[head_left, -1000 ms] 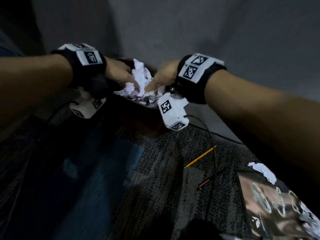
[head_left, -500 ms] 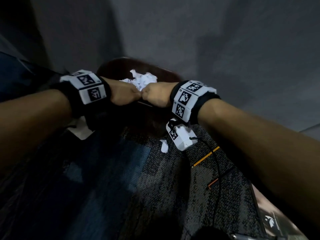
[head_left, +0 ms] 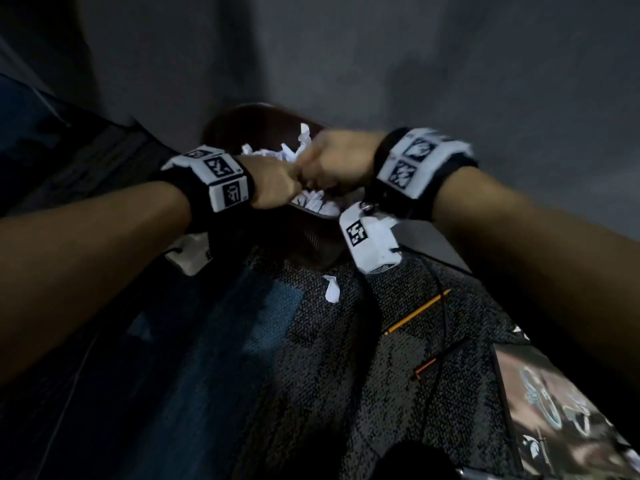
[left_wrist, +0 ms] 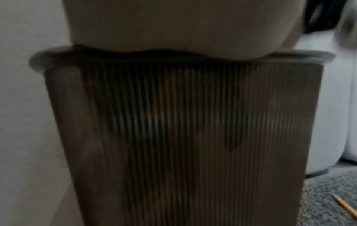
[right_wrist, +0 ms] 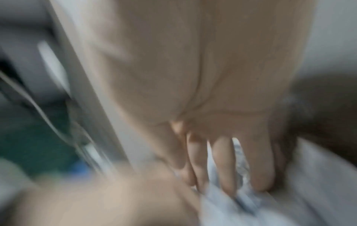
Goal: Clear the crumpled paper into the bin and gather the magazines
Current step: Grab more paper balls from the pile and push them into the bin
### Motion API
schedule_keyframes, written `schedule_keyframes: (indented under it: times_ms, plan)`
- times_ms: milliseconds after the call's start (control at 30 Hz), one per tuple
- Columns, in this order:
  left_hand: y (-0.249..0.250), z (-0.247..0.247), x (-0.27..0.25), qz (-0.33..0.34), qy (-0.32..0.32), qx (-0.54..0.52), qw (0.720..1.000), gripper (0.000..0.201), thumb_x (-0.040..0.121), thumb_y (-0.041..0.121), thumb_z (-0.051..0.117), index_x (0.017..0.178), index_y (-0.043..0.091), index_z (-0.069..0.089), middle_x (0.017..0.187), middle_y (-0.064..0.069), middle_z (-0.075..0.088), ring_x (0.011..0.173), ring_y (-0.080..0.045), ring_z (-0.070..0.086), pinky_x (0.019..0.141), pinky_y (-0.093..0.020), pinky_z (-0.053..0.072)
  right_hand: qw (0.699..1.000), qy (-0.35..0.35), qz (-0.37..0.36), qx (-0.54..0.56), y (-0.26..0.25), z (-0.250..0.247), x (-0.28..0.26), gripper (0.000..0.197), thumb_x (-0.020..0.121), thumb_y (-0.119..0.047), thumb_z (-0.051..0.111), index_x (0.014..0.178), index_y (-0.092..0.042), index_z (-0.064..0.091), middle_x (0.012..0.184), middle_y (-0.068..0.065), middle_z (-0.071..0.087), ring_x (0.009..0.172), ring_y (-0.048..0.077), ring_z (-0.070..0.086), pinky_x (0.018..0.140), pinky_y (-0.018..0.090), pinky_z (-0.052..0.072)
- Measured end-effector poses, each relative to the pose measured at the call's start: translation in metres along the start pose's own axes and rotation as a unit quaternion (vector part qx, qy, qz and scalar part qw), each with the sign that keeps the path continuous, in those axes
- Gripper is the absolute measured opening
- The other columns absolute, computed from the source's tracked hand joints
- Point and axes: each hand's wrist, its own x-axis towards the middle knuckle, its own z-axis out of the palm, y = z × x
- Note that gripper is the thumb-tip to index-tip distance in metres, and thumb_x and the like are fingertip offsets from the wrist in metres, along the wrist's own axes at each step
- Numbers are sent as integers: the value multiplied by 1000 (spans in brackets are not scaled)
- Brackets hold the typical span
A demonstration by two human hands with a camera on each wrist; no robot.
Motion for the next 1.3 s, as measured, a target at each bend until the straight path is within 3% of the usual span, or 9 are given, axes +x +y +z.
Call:
schedule_keyframes:
  times_ms: [200, 333, 467, 533, 700, 833, 933, 1100, 1300]
  plan:
    - [-1, -1, 3, 16, 54, 21, 998, 31, 99, 16, 36, 114, 2, 60, 123, -19, 59, 115, -33, 55, 91, -36, 41, 891, 133, -146, 409, 20, 15, -94, 12, 89, -5, 55, 92, -3, 66, 72, 11, 68, 53, 14, 60, 48, 21, 47]
    - [-1, -1, 6, 26, 36, 15, 999, 29, 98, 13, 36, 103, -1, 60, 117, -18, 60, 112, -34, 53, 94, -38, 39, 945, -114, 39, 304, 71, 122, -83, 20, 95, -11, 54, 108, -1, 66, 88, 15, 70, 58, 12, 61, 51, 21, 49]
    - [-8, -1, 9, 32, 51, 13, 998, 37, 93, 22, 31, 107, 7, 62, 126, -7, 59, 120, -30, 49, 105, -40, 37, 967, 26, 244, 72, 115, 198, -39, 58, 83, -28, 70, 133, -13, 47, 130, 18, 51, 111, 35, 57, 94, 40, 50]
    - [-11, 0, 9, 45, 54, 40, 997, 33, 94, 18, 34, 105, 9, 64, 122, -9, 62, 118, -31, 51, 104, -43, 39, 954, 110, 264, 92, 118, 210, -25, 73, 81, -36, 72, 141, -19, 34, 135, 17, 39, 114, 42, 52, 94, 44, 47]
    - [-7, 1, 7, 43, 75, 18, 996, 25, 94, 10, 36, 90, 5, 60, 106, -9, 63, 106, -29, 55, 98, -41, 43, 961, 148, 219, 85, 124, 211, -14, 18, 93, -25, 52, 99, -9, 60, 95, 19, 64, 92, 38, 62, 77, 39, 52]
    - [-7, 0, 8, 68, 77, 52, 993, 24, 96, 12, 37, 78, 5, 51, 93, -7, 58, 102, -30, 56, 95, -39, 43, 824, 479, 223, 205, 137, 153, -50, 20, 91, -22, 57, 88, -9, 71, 83, 13, 72, 79, 22, 67, 77, 27, 53]
    - [-8, -1, 9, 85, 69, 59, 992, 24, 96, 13, 38, 75, 6, 47, 82, -3, 47, 100, -31, 55, 93, -38, 43, 723, 674, -20, 150, 81, 60, -80, 15, 89, -19, 62, 90, -10, 74, 84, -4, 72, 76, 2, 61, 73, 13, 46]
    - [-8, 2, 11, 95, 74, 77, 990, 25, 97, 15, 39, 93, -1, 59, 95, -8, 59, 105, -35, 56, 92, -40, 44, 932, 356, -64, -25, 20, -7, -53, 37, 77, -42, 73, 108, -22, 69, 92, -9, 71, 89, 8, 65, 88, 36, 53]
    - [-12, 5, 19, 75, 76, 5, 994, 31, 94, 17, 39, 93, 1, 65, 108, -16, 65, 106, -35, 58, 95, -40, 44, 892, 436, -120, -21, 35, -23, -106, 29, 86, -37, 65, 113, -26, 69, 99, -16, 70, 89, -3, 64, 83, 10, 47]
